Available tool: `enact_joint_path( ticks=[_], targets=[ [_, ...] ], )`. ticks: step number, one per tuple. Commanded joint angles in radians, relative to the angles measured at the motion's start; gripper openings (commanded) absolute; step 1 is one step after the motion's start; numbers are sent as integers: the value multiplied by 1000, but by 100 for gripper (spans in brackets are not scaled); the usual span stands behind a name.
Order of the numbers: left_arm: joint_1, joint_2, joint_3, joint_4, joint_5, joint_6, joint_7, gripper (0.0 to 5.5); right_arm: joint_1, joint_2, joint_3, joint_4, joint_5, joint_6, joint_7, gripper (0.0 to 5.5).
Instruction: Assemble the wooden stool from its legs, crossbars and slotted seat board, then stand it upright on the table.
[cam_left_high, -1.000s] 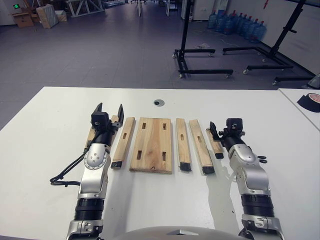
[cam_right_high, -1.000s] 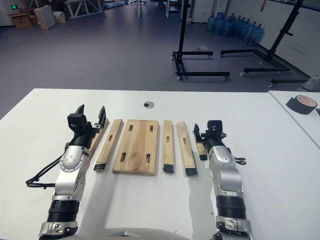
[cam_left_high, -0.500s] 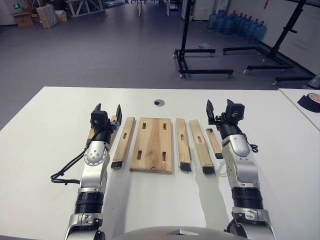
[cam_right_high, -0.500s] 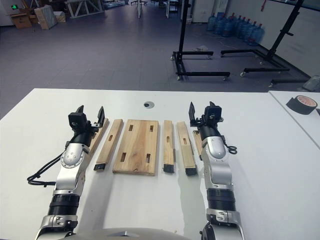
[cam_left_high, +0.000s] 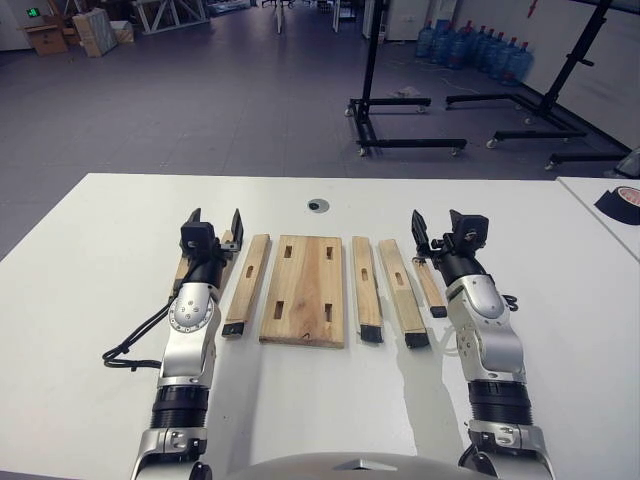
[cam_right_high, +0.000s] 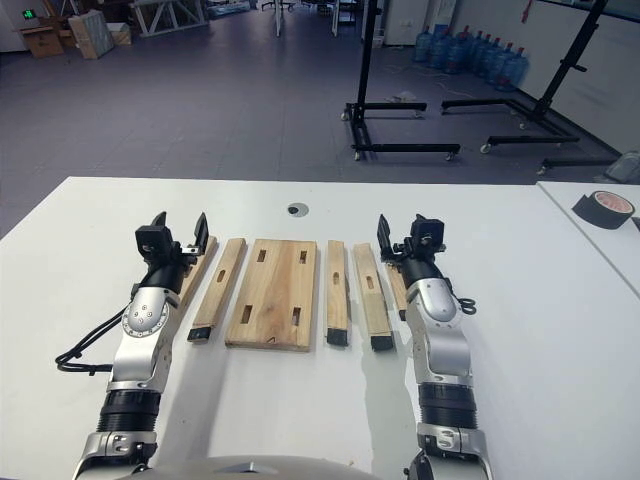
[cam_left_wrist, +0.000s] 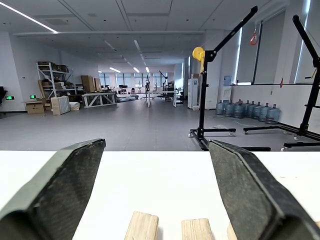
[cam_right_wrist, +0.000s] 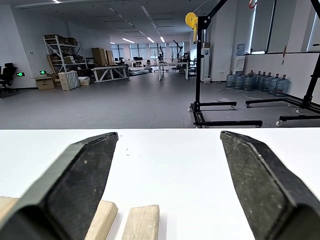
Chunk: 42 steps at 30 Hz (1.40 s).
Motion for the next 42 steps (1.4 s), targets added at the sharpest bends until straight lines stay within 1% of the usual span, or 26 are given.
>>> enact_joint_path(
  ticks=[1,7,9,14,18,24,26,27,29,31,34,39,42],
  targets=[
    [-5,4,-5,0,-1,17,-7,376,6,7,-2,-18,4,-6,-7,377],
    [-22,19,-6,6,-1,23,-30,376,31,24,-11,-25,1,16,-45,377],
    [-14,17,-7,-4,3,24,-30,376,67,20,-20,-53,25,83,-44,377],
    [30,0,-20,-35,14,21,-23,376,171,-32,-5,-96,26,252,-11,377],
    [53,-13,-33,-52,19,21,-13,376,228,-61,-15,-76,22,290,9,377],
    [61,-14,-34,-66,13,28,-13,376,272,-79,21,-72,6,347,28,377],
    [61,-14,-38,-70,12,33,-15,376,283,-84,31,-67,2,385,29,342],
    [62,-14,-39,-72,11,35,-16,376,286,-88,35,-64,-1,406,29,333],
    [64,-11,-40,-77,12,40,-16,376,293,-93,41,-61,-2,433,32,288],
    [67,-11,-40,-81,12,43,-16,376,302,-88,40,-64,12,468,35,260],
    [67,-12,-42,-83,10,47,-19,376,312,-79,36,-73,22,516,24,205],
    [70,-14,-42,-83,-5,69,-30,376,310,-72,36,-70,21,539,14,129],
    [71,-11,-45,-79,-7,77,-43,376,305,-75,41,-65,10,518,11,128]
  ],
)
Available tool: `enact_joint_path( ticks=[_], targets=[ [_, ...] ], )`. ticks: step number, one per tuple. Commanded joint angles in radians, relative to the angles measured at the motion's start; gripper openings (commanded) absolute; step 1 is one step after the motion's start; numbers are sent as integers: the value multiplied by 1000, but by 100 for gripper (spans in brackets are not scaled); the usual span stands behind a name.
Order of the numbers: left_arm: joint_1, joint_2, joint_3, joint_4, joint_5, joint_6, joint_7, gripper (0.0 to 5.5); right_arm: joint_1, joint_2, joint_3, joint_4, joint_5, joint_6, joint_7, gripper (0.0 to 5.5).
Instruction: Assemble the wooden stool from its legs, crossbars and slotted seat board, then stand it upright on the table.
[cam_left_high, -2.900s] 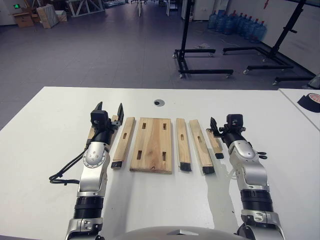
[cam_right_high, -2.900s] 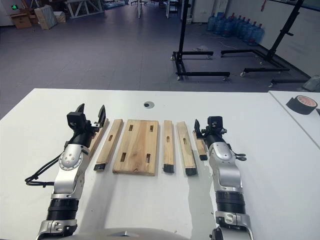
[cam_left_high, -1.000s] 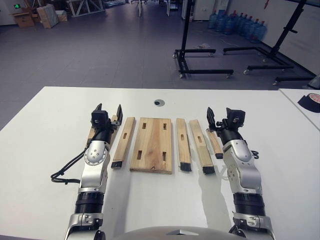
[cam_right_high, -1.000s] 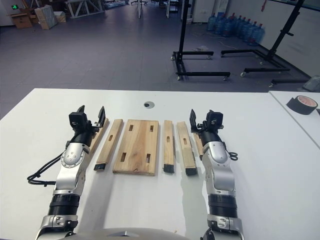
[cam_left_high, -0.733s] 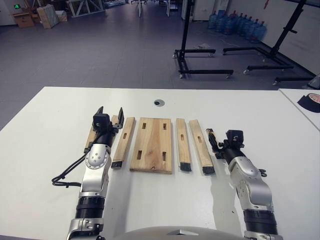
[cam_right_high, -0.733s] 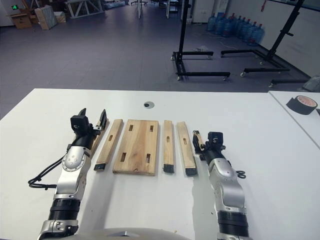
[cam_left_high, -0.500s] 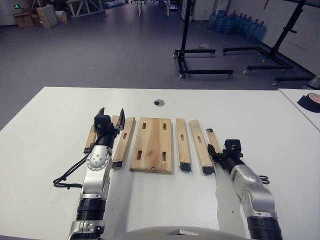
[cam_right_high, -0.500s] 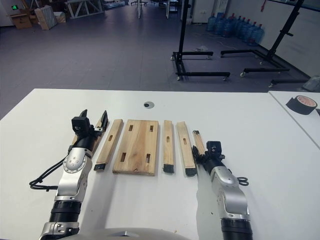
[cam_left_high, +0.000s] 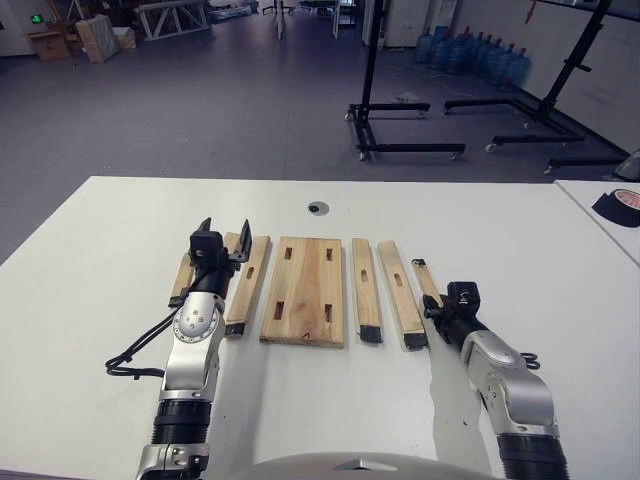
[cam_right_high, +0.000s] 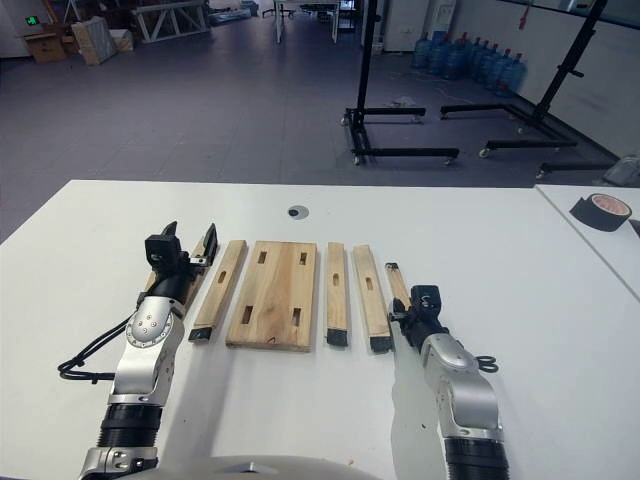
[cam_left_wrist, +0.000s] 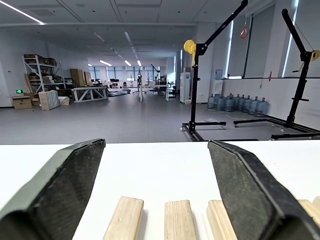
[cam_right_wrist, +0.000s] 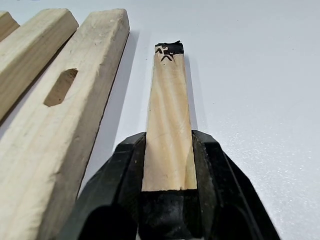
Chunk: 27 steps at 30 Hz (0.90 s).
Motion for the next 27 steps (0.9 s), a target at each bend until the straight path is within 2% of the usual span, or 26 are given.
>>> enact_joint_path(
  ticks=[1,6,9,12,15,19,23,27],
  targets=[
    [1,4,-2,-4,-15,22,-16,376,28,4,18,51,-19,36,-7,128],
    [-36,3,39,-7,-120,79,-62,376,-103,-37,3,93,-24,-94,34,128],
    [-76,-44,134,-34,-413,269,-114,376,-209,-46,-43,97,22,-194,77,128],
    [-102,-52,193,-94,-693,445,-175,376,-287,-36,-39,52,70,-285,147,128],
    [-114,-39,213,-126,-926,627,-213,376,-332,-10,48,-18,95,-340,235,128],
    [-122,-28,207,-144,-1118,786,-202,376,-295,6,203,-103,67,-391,322,128],
    [-131,-29,207,-134,-1167,825,-162,376,-269,-23,311,-111,-1,-470,387,128],
    [-141,-25,215,-134,-1203,821,-170,376,-274,-44,367,-57,-60,-535,429,128]
  ],
)
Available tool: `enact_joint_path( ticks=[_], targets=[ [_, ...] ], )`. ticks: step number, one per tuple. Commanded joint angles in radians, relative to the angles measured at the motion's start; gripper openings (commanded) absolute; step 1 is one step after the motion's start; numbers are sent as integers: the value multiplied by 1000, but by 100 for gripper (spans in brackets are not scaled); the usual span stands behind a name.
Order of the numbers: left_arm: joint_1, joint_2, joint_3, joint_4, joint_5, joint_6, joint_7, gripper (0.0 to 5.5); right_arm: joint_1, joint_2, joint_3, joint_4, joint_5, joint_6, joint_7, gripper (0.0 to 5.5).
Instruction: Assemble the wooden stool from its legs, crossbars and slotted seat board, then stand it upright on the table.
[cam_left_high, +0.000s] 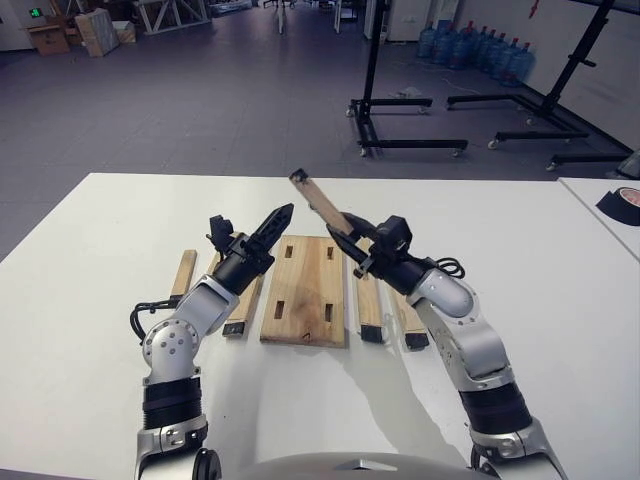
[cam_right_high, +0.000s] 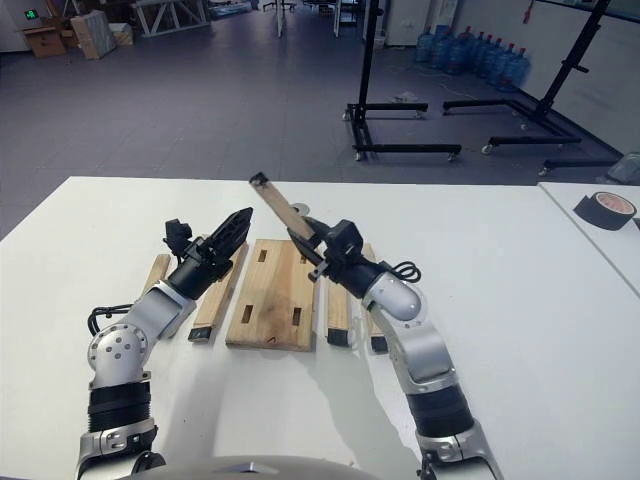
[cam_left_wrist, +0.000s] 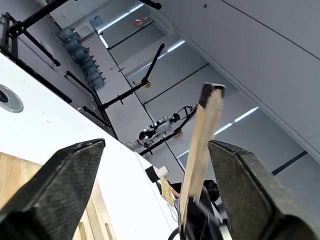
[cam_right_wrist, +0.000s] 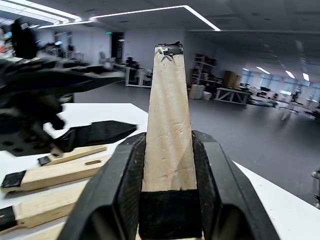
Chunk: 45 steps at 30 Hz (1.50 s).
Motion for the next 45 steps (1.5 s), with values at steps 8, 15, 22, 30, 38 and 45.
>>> enact_joint_path(
  ticks=[8,15,22,30,38,45],
  targets=[
    [-16,32,-49,-19,-5,17,-49,313,-2,-30,77,94,-72,-98,71,128],
    [-18,45,-59,-4,26,0,-51,200,-2,-50,74,105,-71,-111,100,128],
    [-17,49,-76,6,101,-27,-70,104,-2,-58,72,111,-76,-121,98,128],
    [-13,39,-86,10,160,-75,-118,41,-13,-52,64,143,-96,-137,75,128],
    [-20,45,-75,16,234,-130,-122,39,7,-45,43,142,-79,-37,64,219],
    [-50,151,75,62,407,-357,-88,39,29,-20,-81,83,9,83,-21,279]
  ],
)
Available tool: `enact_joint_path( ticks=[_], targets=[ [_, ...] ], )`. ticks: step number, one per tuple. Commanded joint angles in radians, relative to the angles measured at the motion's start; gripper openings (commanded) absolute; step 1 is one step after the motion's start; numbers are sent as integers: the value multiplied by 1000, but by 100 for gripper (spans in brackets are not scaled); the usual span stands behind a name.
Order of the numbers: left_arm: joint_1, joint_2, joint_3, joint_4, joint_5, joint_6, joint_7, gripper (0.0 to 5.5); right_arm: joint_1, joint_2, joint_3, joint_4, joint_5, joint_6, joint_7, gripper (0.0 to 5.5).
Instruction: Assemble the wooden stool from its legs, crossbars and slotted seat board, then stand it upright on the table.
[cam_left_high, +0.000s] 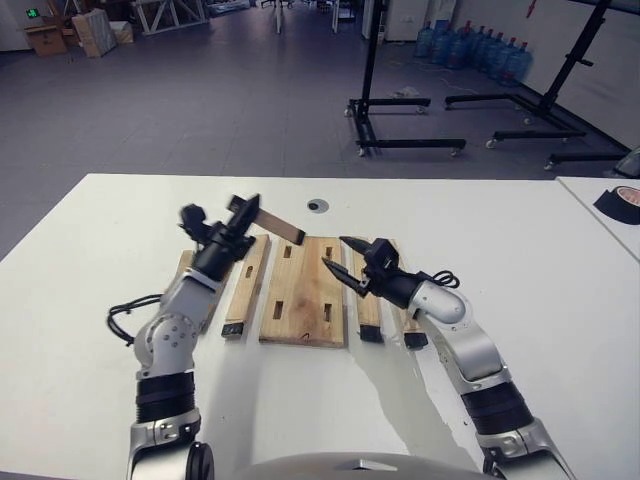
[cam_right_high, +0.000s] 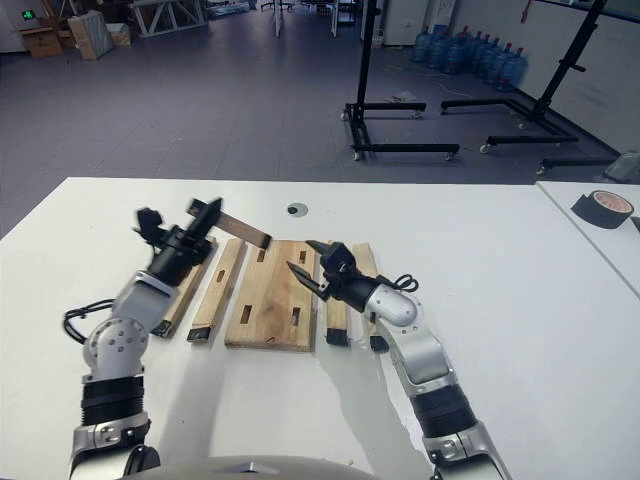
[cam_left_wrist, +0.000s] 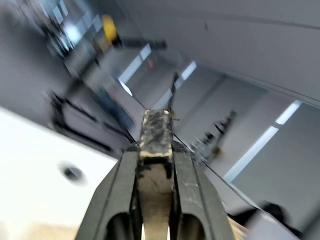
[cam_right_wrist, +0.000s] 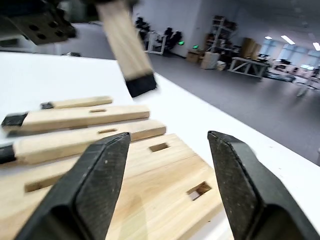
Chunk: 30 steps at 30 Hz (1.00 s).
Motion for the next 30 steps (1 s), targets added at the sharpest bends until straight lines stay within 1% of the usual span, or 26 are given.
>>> enact_joint_path(
  ticks=[1,4,7,12,21,25,30],
  targets=[
    [-4,96,30,49,120,-53,19,39,18,4,-66,-18,13,36,-62,279],
    [19,150,37,33,212,-75,51,39,-2,13,-98,25,-34,31,-148,279],
    [57,191,-4,20,328,-90,73,39,-7,30,-111,51,-85,27,-237,279],
    [85,195,-35,33,416,-91,90,39,0,70,-101,49,-130,30,-322,279],
    [87,180,-52,96,493,-113,95,39,6,95,-84,40,-155,37,-348,279],
    [82,175,-53,158,507,-134,83,39,4,99,-88,41,-152,42,-349,279],
    [101,179,-98,184,550,-143,64,39,7,99,-91,28,-147,55,-344,279]
  ],
)
